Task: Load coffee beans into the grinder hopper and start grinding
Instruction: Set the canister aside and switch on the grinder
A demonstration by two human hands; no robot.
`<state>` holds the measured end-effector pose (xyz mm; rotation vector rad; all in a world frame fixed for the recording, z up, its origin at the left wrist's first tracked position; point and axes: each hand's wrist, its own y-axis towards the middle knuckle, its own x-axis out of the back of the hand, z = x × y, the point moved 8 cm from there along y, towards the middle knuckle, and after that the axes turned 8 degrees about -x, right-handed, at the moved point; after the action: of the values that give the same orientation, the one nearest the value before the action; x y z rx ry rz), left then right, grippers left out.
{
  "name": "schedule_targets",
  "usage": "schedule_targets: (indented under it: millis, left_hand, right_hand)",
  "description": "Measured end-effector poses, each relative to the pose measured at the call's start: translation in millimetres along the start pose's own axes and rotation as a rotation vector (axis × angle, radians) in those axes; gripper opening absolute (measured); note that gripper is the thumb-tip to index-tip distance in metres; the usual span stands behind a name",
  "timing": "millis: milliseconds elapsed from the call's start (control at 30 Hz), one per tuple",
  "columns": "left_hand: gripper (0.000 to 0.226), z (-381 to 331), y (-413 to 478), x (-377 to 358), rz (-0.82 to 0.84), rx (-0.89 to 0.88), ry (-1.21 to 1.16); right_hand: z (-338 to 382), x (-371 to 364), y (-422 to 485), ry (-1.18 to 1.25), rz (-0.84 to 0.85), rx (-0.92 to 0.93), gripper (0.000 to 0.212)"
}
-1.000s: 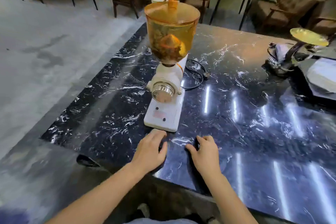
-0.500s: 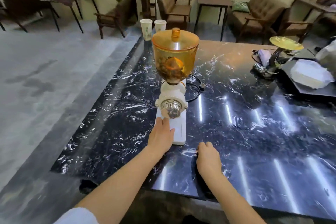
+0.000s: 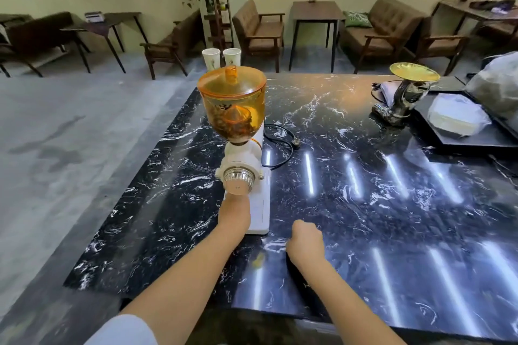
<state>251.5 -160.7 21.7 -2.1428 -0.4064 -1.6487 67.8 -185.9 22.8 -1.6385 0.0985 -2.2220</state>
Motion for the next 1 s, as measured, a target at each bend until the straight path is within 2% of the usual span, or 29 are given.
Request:
schedule_targets:
  millis: [67,100,200,233,267,333,400,467,533,633,700,800,900,1000]
  left_hand:
    - [0.023,8,-1,3,0.012,0.078,-0.269]
    - [0.021,11,-6,3,-0.009,0.129,-0.512]
    - [0.025,7,-38,-9,-0.065,0.304,-1.390]
    - [0.027,1,-48,-16,-0.045,0.362,-1.643]
    - [0.027,-3,-58,-24,-0.017,0.439,-1.857]
    - [0.027,-11,-76,-37,0.070,0.581,-2.128]
    - [0.020,-16,-89,-44,0.134,0.635,-2.261]
    - [0.011,-12,-101,-43,0.131,0.625,-2.274]
    - [0.018,3,-115,-39,0.148,0.630,-2.202]
    - [0.038,52,-142,-36,0.241,0.597,-1.932]
    - [0.046,94,-166,-37,0.323,0.572,-1.700]
    - [0.051,171,-210,-38,0.399,0.544,-1.526]
    - [0.054,263,-247,-44,0.406,0.578,-1.244]
    - [0.044,367,-262,-63,0.399,0.628,-0.907]
  right_hand:
    - [-19,3,8,0.265,0.065,-0.116,0.014]
    - [-27,0,10,0.471,0.132,-0.179,0.014]
    - [-35,-23,4,1.444,0.491,-0.423,0.028]
    - [-30,-27,-2,1.739,0.627,-0.488,0.025]
    - [-24,-29,-7,1.936,0.732,-0.524,0.019]
    - [-14,-32,-15,2.064,0.843,-0.530,0.010]
    - [-4,-41,-21,2.029,0.915,-0.516,0.008]
    - [11,-54,-27,1.949,1.000,-0.515,0.009]
    - [28,-68,-32,1.841,1.060,-0.491,0.023]
    - [70,-99,-56,1.566,1.160,-0.413,0.043]
    - [104,-120,-83,1.404,1.247,-0.357,0.047]
    - [163,-156,-133,1.149,1.348,-0.225,0.050]
    - [221,-199,-173,0.877,1.317,-0.039,0.049]
    - [277,-261,-200,0.606,1.224,0.098,0.046]
